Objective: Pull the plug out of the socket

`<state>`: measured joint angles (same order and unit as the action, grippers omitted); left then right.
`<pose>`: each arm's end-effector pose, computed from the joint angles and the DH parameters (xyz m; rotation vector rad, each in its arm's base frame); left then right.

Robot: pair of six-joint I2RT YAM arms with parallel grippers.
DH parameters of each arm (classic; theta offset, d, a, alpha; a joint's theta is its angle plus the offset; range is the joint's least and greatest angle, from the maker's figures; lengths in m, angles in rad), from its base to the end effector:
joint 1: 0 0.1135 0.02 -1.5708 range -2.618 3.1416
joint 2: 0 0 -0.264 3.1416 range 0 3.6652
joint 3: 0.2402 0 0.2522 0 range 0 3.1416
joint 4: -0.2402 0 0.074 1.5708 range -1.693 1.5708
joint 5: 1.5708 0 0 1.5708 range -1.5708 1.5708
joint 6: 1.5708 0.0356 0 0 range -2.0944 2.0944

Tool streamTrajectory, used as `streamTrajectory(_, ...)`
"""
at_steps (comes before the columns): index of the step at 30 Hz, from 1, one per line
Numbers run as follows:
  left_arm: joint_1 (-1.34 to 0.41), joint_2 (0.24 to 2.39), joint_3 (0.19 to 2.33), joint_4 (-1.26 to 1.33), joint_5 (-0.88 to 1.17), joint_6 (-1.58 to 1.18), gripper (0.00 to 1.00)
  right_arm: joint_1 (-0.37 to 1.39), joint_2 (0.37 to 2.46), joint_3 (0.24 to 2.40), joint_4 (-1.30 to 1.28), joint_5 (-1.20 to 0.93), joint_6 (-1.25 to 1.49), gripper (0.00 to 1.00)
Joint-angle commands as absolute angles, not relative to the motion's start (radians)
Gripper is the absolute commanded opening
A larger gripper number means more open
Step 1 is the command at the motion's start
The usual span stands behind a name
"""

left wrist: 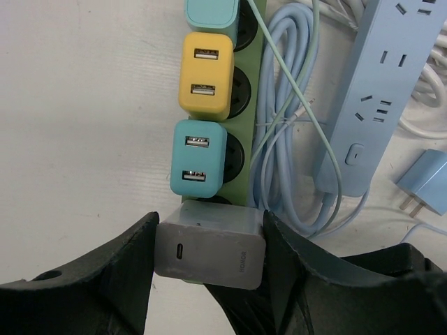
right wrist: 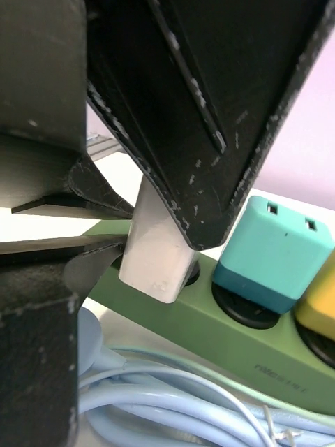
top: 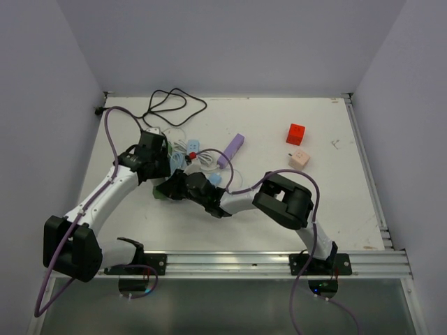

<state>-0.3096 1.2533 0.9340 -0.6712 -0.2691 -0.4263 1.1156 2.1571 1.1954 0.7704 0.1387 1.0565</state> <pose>0.2395 -0.0667 0.2538 -0.2473 2.4969 0.0474 0.2078 0.4134 0.1461 0.0555 2.0025 1.3950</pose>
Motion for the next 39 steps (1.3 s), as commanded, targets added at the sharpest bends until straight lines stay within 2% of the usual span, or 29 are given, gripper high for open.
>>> streamTrajectory(1,-0.308,1.186,0.960,-0.568,-0.276,-0.400,0.00,1.100,2.195,1.215,0.563,0.207,1.060,0.20)
streamTrajectory(16,-0.308,1.220,1.028,-0.610,-0.327,-0.393,0.00,1.101,2.256,1.267,0.321,0.213,1.055,0.23)
streamTrajectory(22,-0.308,1.221,1.020,-0.624,-0.383,-0.393,0.00,1.098,2.279,1.267,0.290,0.203,1.071,0.27)
streamTrajectory(31,-0.308,1.206,0.936,-0.549,-0.325,-0.416,0.00,1.078,2.266,1.240,0.313,0.183,1.065,0.29)
streamTrajectory(39,-0.308,1.226,0.930,-0.554,-0.365,-0.403,0.00,1.080,2.132,1.172,0.313,0.181,0.976,0.39)
